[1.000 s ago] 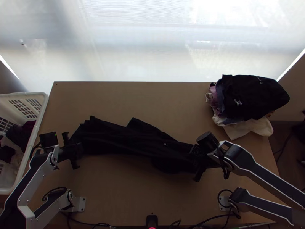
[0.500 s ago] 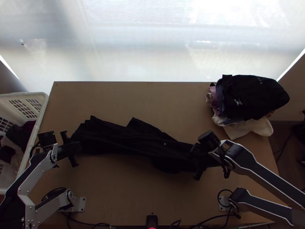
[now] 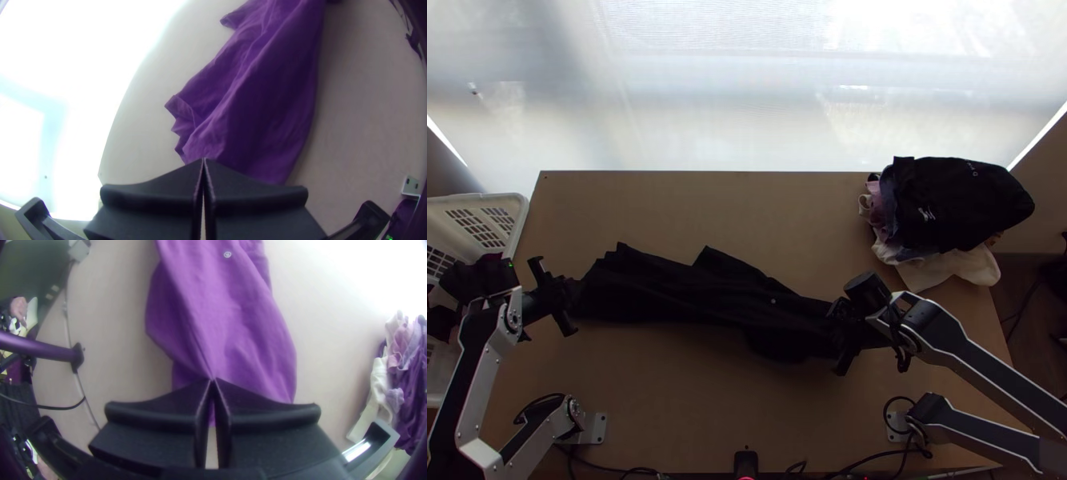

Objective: Fold the t-shirt

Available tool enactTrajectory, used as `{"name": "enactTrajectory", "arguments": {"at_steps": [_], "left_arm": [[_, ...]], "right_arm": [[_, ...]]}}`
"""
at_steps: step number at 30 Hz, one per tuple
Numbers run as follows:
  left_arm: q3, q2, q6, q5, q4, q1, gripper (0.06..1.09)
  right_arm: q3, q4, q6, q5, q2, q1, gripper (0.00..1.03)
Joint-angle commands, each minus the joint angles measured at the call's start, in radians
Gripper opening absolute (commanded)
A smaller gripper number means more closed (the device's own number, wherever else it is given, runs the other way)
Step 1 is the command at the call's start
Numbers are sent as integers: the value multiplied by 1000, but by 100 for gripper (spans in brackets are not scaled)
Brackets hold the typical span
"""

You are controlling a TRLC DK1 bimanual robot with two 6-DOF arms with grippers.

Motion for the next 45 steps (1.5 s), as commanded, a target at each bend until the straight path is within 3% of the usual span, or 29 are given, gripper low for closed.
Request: {"name": "enactTrajectory", "arguments": {"at_steps": [1, 2, 3, 4, 11, 21, 27, 31, 36, 45], "left_arm": [[22, -132, -18, 18, -134, 12, 12], [-20, -152, -15, 17, -114, 12, 26], [-63, -178, -4, 15, -87, 12, 53], [-101, -201, 5, 15, -71, 13, 74], [-218, -192, 40, 18, 14, -19, 77], [-259, 43, 84, 18, 315, -10, 76], [-228, 153, 84, 17, 396, -10, 76], [-219, 192, 88, 18, 398, -11, 57], [-222, 225, 112, 18, 406, -10, 19], [-211, 268, 109, 17, 424, 10, 10]], "right_arm": [[-7, 5, -1, -5, -3, -9, 3], [-8, 9, -1, -8, -3, -9, 3], [-8, 12, 1, -10, -3, -9, 3], [-7, 12, 1, -10, -3, -9, 3], [-10, 9, 2, -11, -8, -9, 3], [-7, 11, 2, -11, -8, -14, 3], [-8, 9, 5, -11, -6, -22, 3], [-5, 11, 5, -11, -5, -25, 3], [-7, 11, 7, -11, -5, -31, 3], [-3, 11, 7, -13, -5, -43, 3]]}}
